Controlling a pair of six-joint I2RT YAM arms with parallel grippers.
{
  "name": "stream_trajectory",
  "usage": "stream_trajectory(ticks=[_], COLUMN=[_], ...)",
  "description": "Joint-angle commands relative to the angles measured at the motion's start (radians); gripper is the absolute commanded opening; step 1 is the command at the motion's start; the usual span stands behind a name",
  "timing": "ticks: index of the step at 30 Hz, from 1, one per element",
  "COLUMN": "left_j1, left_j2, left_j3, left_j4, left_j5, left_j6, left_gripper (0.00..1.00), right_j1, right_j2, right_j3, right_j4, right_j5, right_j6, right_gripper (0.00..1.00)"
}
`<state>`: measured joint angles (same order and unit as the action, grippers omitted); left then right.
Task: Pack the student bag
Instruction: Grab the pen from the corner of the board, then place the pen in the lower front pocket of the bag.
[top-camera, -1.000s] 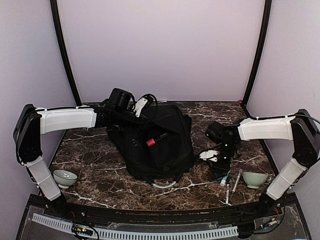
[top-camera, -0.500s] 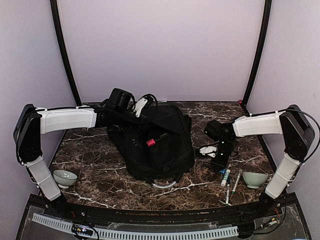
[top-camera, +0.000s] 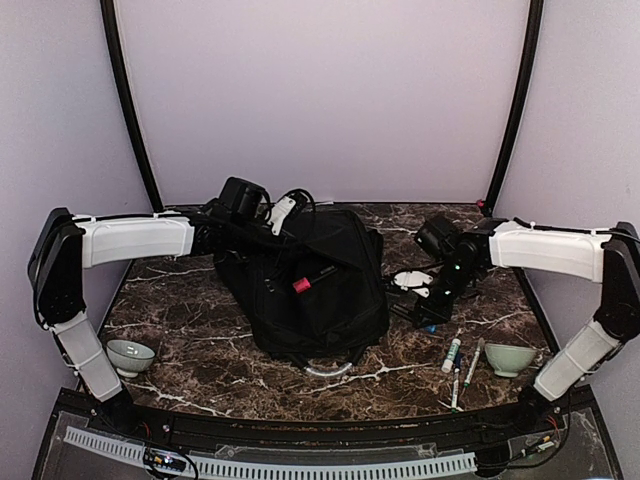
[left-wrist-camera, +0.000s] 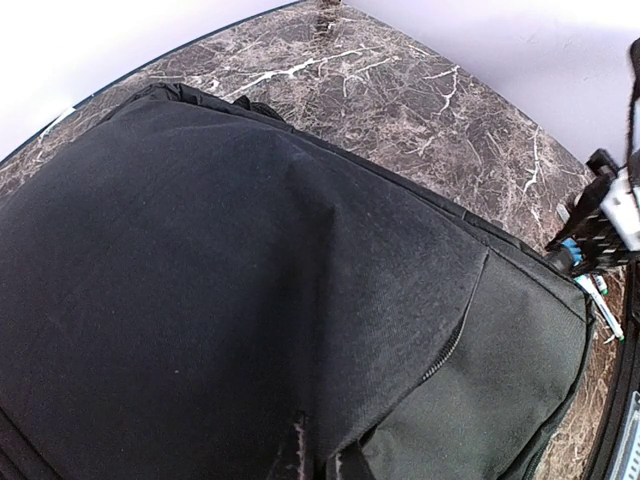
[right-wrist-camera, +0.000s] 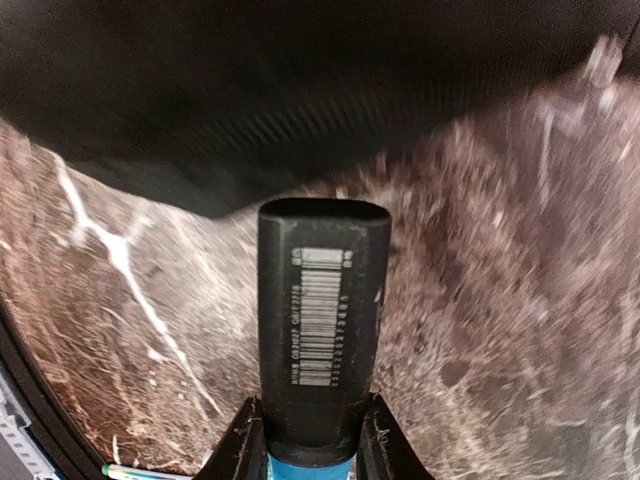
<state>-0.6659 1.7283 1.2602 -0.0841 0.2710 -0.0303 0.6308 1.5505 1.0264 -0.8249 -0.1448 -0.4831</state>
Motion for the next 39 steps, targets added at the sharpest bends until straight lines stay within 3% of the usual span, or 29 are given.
stream_trajectory(ticks=[1, 5, 11, 19, 39], left_j1=[0.011, 0.012, 0.012, 0.013, 0.012], left_j2=[-0.003, -0.001, 0.000, -0.001, -0.012], left_j3=[0.031, 0.033, 0.038, 0.045, 0.052], left_j4=[0.060, 0.060, 0.058, 0.056, 0.056], left_j5=[-0.008, 0.005, 0.030, 0.059, 0.108], left_j6=[-0.012, -0.015, -0.017, -0.026, -0.036], left_gripper=[0.00, 0.00, 0.00, 0.00, 0.00], right_j1=[0.060, 0.160, 0.299, 0.400, 0.429], right_j2=[-0.072, -0.070, 0.062, 0.189, 0.520], right_j3=[0.070, 0.146, 0.307, 0.485, 0.604], right_j4=[0.010, 0.041, 0.107, 0.114, 0.352], right_j5=[-0.059, -0.006, 0.148, 0.221, 0.525], right_j6=[-0.054, -0.076, -0.114, -0.205, -0.468], right_gripper=[0.08, 0.07, 0.07, 0.07, 0.08])
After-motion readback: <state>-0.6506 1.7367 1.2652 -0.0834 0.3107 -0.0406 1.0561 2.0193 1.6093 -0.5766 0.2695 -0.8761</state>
